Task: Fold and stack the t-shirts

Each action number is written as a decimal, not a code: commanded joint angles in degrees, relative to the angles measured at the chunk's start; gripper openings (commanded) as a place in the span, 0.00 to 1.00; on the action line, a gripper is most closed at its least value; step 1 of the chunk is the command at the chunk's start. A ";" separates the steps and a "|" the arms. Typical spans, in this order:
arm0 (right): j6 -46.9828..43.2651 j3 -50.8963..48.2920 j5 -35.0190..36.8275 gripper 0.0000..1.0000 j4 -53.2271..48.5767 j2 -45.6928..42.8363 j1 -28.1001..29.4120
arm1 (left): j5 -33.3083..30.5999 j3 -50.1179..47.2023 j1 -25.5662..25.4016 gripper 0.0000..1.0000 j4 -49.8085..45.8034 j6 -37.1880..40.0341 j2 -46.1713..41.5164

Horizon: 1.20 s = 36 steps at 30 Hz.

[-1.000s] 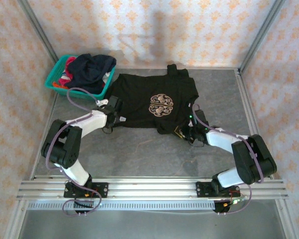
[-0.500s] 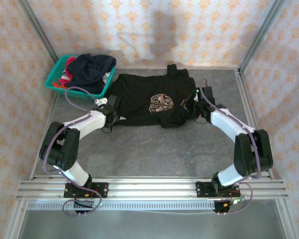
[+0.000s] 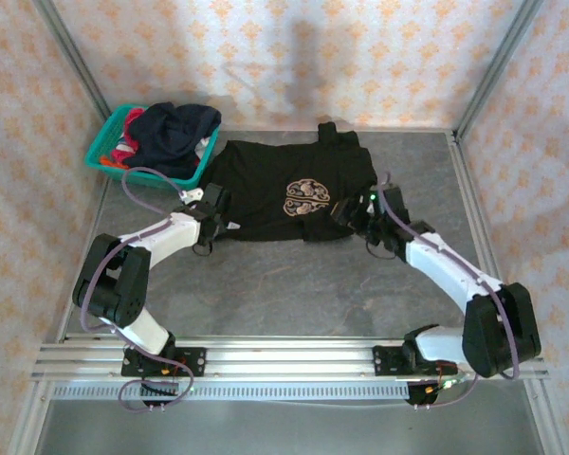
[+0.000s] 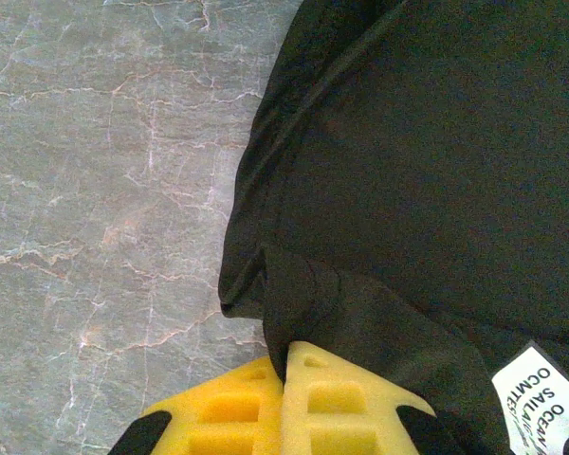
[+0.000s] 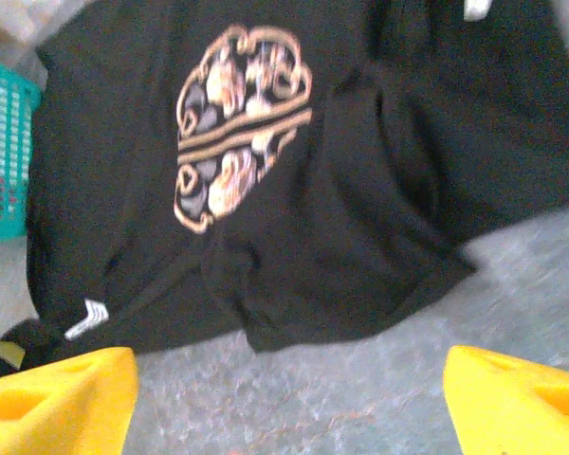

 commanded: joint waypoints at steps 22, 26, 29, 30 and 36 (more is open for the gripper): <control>13.80 1.32 -0.19 0.00 17.39 17.51 0.33 | -2.63 -2.79 0.31 0.00 1.81 -0.19 -2.57; 13.00 -1.24 2.32 0.00 15.11 11.17 -0.09 | -3.05 -2.98 0.31 0.00 1.54 -0.15 -2.90; 11.25 -3.14 4.09 0.00 8.54 4.01 -1.23 | -3.33 -3.72 0.31 0.00 1.46 -0.01 -3.98; 10.84 -3.68 4.41 0.00 5.33 1.38 -1.77 | -3.32 -3.98 0.31 0.00 1.23 0.07 -4.47; 10.43 -8.55 2.13 0.00 -10.52 -12.19 -2.42 | -2.18 -5.78 0.32 0.00 -2.16 0.42 -8.56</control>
